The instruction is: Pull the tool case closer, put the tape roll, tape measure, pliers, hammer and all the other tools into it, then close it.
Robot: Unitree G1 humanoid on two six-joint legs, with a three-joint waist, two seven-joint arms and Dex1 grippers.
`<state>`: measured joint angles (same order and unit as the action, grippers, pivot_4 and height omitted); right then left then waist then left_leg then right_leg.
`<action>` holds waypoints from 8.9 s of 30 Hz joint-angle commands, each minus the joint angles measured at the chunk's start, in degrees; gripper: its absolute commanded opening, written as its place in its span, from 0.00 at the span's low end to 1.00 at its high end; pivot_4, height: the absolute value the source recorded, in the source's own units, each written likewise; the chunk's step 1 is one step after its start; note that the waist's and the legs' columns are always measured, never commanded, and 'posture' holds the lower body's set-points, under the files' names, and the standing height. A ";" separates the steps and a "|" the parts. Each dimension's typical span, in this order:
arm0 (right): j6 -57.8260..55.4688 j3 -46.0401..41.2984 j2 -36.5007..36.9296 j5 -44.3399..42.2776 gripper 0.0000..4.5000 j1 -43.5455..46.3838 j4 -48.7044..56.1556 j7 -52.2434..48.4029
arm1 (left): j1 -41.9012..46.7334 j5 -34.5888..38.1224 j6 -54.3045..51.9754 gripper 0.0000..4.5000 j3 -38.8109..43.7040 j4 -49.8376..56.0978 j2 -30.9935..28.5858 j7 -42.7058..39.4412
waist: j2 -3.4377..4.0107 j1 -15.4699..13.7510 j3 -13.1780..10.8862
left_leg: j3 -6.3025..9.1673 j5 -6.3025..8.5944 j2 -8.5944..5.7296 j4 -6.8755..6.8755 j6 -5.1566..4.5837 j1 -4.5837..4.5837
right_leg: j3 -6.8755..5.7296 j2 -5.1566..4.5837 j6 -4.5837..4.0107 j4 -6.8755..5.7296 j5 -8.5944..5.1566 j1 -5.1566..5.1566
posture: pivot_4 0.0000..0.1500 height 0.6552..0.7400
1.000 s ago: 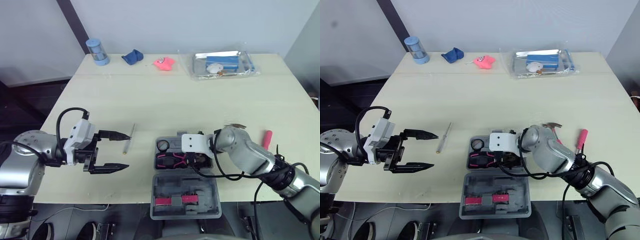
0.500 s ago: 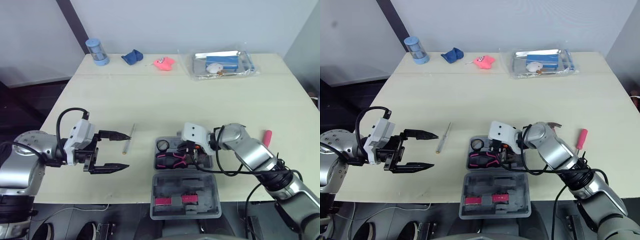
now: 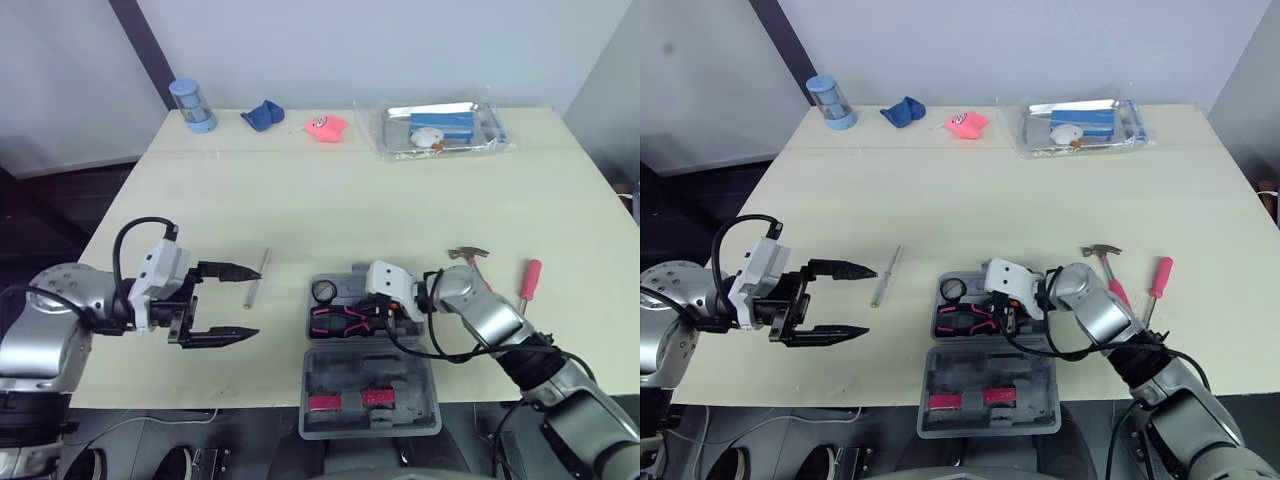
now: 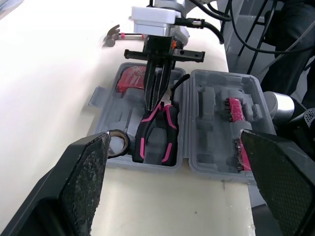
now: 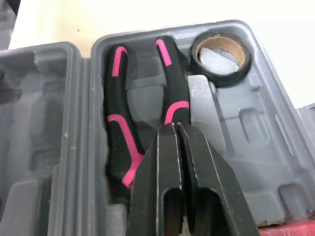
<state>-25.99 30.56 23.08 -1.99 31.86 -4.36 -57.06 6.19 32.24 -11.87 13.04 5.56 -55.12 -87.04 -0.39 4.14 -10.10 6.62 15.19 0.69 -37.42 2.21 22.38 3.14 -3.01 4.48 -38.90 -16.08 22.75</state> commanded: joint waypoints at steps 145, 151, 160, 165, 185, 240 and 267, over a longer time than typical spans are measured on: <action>17.77 -16.28 15.37 -4.23 0.02 -24.54 6.71 -6.16 | 8.29 -24.44 16.89 0.00 -25.20 -25.86 22.86 10.26 | 0.10 -1.88 0.45 | 0.01 0.03 0.04 0.12 -0.02 -0.64 | -0.08 0.00 0.00 0.68 -0.03 -1.06 | 1.00 1.00; 17.11 -16.49 15.50 -4.25 0.02 -23.61 7.03 -6.22 | 9.04 -25.18 16.99 0.00 -25.11 -26.30 22.77 11.70 | 0.10 -1.92 0.45 | 0.01 0.03 0.03 0.12 -0.02 -0.64 | -0.08 -0.01 0.00 0.68 -0.03 -1.06 | 1.00 1.00; 16.93 -16.79 14.00 -3.84 0.02 -20.51 5.35 -4.87 | 11.90 -27.02 17.74 0.00 -24.25 -27.93 23.24 15.83 | 0.10 -1.86 0.45 | 0.04 0.02 0.03 0.11 -0.02 -0.64 | -0.10 0.00 0.00 0.63 -0.03 -1.05 | 1.00 1.00; 17.70 -16.99 12.74 -2.99 0.02 -18.45 3.09 -3.44 | 13.06 -28.12 18.08 0.00 -24.47 -28.99 23.36 17.89 | 0.11 -1.83 0.45 | 0.04 0.02 0.02 0.11 -0.01 -0.65 | -0.10 0.00 0.00 0.62 -0.03 -1.05 | 1.00 1.00; 20.31 -17.19 9.36 -0.51 0.02 -14.05 -3.18 -0.77 | 17.67 -31.54 21.93 0.00 -24.96 -35.06 25.50 22.47 | 0.11 -1.83 0.45 | 0.06 0.02 0.00 0.09 -0.01 -0.67 | -0.10 -0.01 -0.01 0.53 -0.03 -1.04 | 1.00 1.00; 26.07 -17.88 6.25 1.67 0.02 -13.68 -6.81 1.64 | 17.02 -32.15 21.14 0.00 -24.91 -35.08 25.33 22.12 | 0.12 -1.74 0.45 | 0.06 0.01 0.00 0.09 -0.01 -0.70 | -0.10 0.00 -0.01 0.48 -0.03 -1.04 | 1.00 1.00; 20.80 -24.90 12.06 -2.83 0.02 -21.52 1.06 2.71 | 11.12 -28.32 16.71 0.00 -20.35 -26.28 20.23 23.50 | 0.13 -1.60 0.45 | 0.08 0.02 0.00 0.11 -0.02 -0.69 | -0.09 0.00 -0.02 0.47 -0.04 -1.02 | 1.00 1.00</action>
<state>-5.14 7.80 34.32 -2.94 10.75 -6.22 -54.55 18.13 3.12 5.72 -9.13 -22.54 -33.61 -63.81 -0.27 2.55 -9.65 6.70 15.21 0.69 -37.31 2.20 21.69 3.05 -3.01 4.47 -38.43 -16.12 21.73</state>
